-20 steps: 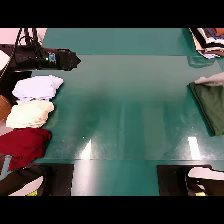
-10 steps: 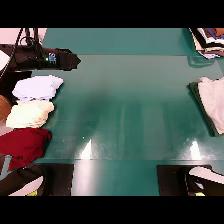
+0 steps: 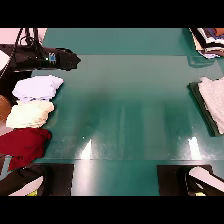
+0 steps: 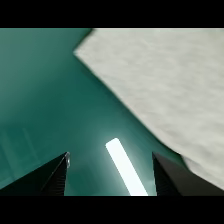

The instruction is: Fold the shirts.

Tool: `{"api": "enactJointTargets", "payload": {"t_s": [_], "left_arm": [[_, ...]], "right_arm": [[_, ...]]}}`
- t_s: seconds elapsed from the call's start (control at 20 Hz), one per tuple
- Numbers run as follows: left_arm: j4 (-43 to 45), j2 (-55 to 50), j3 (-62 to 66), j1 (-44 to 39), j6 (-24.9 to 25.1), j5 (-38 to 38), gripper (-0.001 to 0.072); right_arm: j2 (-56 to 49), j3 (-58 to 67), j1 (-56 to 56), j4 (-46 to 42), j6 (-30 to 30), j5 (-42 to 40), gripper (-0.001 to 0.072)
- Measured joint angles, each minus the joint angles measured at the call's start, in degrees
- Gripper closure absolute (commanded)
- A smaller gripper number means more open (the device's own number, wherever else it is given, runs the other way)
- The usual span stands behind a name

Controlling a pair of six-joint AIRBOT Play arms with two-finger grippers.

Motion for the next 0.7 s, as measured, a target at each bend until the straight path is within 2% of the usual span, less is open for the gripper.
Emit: {"api": "enactJointTargets", "payload": {"t_s": [0.05,0.15,0.2,0.45,0.7], "left_arm": [[0.0,0.0,0.0,-0.02,0.02,0.02,0.0686],[-0.04,0.0,0.0,-0.02,0.07,0.24,0.0686],[-0.04,0.0,0.0,-0.02,0.07,0.28,0.0686],[-0.07,0.0,0.0,-0.02,0.07,0.33,0.0686],[-0.09,0.0,0.0,-0.02,0.07,0.35,0.0686]], "right_arm": [[0.68,-0.02,3.26,0.76,0.0,-0.81,0.0308],[1.57,-0.11,9.94,1.84,0.0,-2.12,0.064],[1.81,-0.13,13.25,1.95,0.0,-2.82,0.0697],[2.45,-0.11,27.65,2.75,-0.94,-6.16,0.0697],[2.56,-0.11,33.42,2.86,-1.51,-7.74,0.0697]]}}
